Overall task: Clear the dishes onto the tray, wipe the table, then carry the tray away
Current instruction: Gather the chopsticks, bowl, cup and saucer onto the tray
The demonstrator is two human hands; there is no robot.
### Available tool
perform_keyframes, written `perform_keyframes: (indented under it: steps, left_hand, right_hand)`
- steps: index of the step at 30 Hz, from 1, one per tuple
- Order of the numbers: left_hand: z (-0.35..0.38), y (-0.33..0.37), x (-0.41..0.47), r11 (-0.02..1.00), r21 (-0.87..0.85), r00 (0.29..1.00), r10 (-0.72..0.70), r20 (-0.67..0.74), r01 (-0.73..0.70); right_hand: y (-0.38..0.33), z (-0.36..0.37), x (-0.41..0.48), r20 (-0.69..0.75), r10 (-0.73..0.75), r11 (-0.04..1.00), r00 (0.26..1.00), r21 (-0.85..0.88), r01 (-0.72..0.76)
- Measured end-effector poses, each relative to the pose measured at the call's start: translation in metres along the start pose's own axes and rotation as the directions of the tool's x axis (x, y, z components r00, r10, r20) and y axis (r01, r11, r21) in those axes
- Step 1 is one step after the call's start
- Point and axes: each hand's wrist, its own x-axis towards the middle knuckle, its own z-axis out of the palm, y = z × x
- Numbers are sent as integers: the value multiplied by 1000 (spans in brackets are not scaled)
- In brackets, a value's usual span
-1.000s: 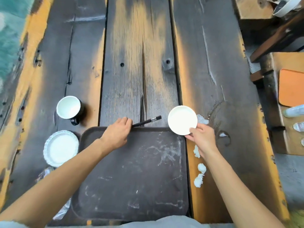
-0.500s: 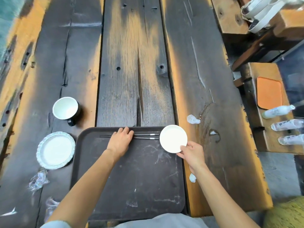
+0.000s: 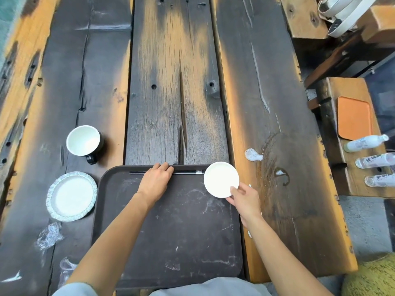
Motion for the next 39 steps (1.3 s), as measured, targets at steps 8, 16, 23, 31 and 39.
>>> perform_keyframes:
  steps: [8, 16, 23, 31, 39]
  left_hand:
    - [3, 2, 2, 1000, 10, 1000, -20, -1, 20]
    - [-1, 15, 1, 995, 50, 994, -91, 57, 88]
    - [-5, 21, -23, 955, -157, 967, -253, 20, 253]
    - [-2, -1, -96, 646, -632, 830, -558, -10, 427]
    - [-7, -61, -197, 276, -794, 561, -822, 97, 542]
  right_hand:
    - [1, -1, 4, 26, -10, 1000, 1000, -7, 11]
    - [-5, -8, 3, 138, 18, 1000, 990, -8, -17]
    - [-15, -26, -16, 48, -189, 950, 981, -243, 195]
    - [-47, -10, -46, 264, -461, 769, 847, -357, 530]
    - [-55, 74, -71, 528, -398, 639, 750, -428, 640]
